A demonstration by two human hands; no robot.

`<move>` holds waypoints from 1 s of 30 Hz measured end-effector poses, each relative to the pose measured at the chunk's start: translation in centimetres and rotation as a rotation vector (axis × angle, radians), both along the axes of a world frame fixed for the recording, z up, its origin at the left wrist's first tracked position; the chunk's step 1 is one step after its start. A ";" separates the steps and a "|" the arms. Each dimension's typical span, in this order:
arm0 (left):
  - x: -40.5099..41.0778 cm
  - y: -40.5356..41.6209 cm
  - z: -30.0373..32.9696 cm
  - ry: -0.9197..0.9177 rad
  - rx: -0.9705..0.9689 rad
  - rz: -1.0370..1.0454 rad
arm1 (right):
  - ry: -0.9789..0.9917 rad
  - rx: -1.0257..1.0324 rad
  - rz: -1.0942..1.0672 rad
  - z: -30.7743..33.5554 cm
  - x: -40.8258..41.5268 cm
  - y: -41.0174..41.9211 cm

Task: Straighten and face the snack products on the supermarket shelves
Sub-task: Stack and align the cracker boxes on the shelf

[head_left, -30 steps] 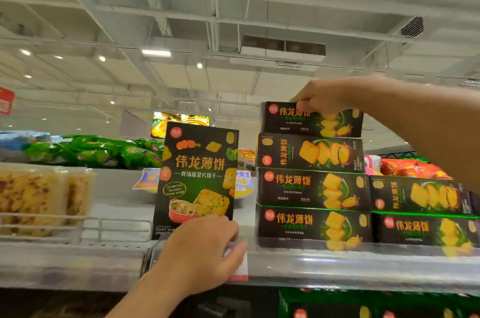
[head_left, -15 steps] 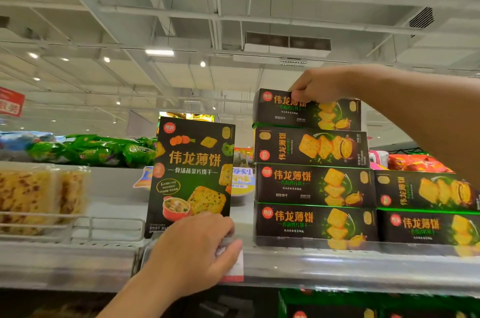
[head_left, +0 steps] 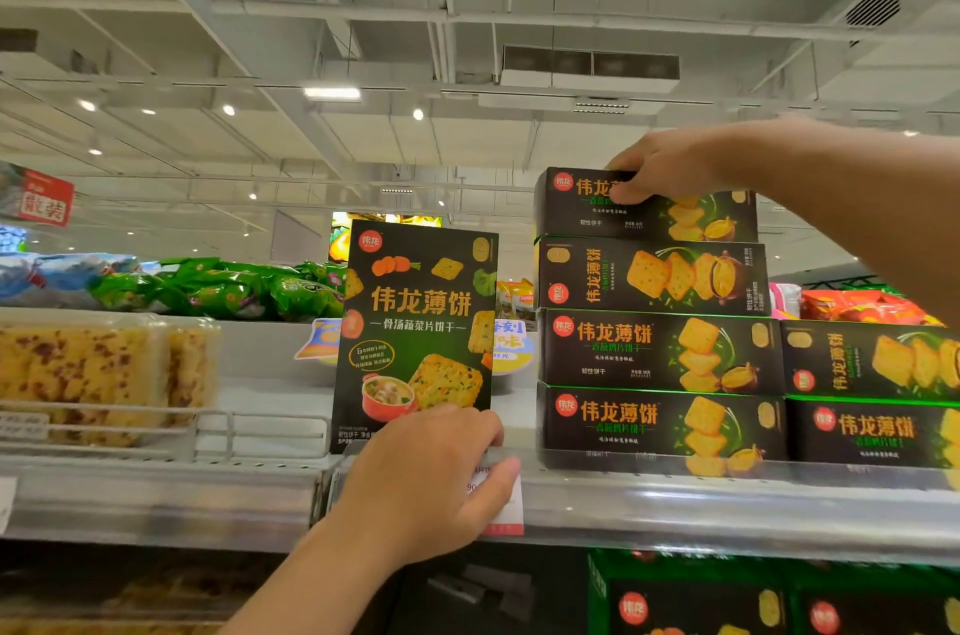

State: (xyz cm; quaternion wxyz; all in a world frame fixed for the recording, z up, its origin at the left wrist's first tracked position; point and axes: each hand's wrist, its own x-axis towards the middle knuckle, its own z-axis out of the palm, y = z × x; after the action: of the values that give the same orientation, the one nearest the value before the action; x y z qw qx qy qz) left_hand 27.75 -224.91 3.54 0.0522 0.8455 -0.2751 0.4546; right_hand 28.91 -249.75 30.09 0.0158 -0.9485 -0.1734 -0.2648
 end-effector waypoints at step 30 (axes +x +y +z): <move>-1.7 12.3 -1.0 -0.367 -0.022 0.156 | -0.161 -0.180 0.179 -7.5 -0.7 17.2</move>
State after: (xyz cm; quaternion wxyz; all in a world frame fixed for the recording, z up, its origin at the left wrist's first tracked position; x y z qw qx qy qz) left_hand 26.04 -212.57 2.53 -0.0248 0.7666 -0.2087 0.6068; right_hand 28.21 -232.59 22.63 -0.0596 -0.9024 -0.2811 -0.3212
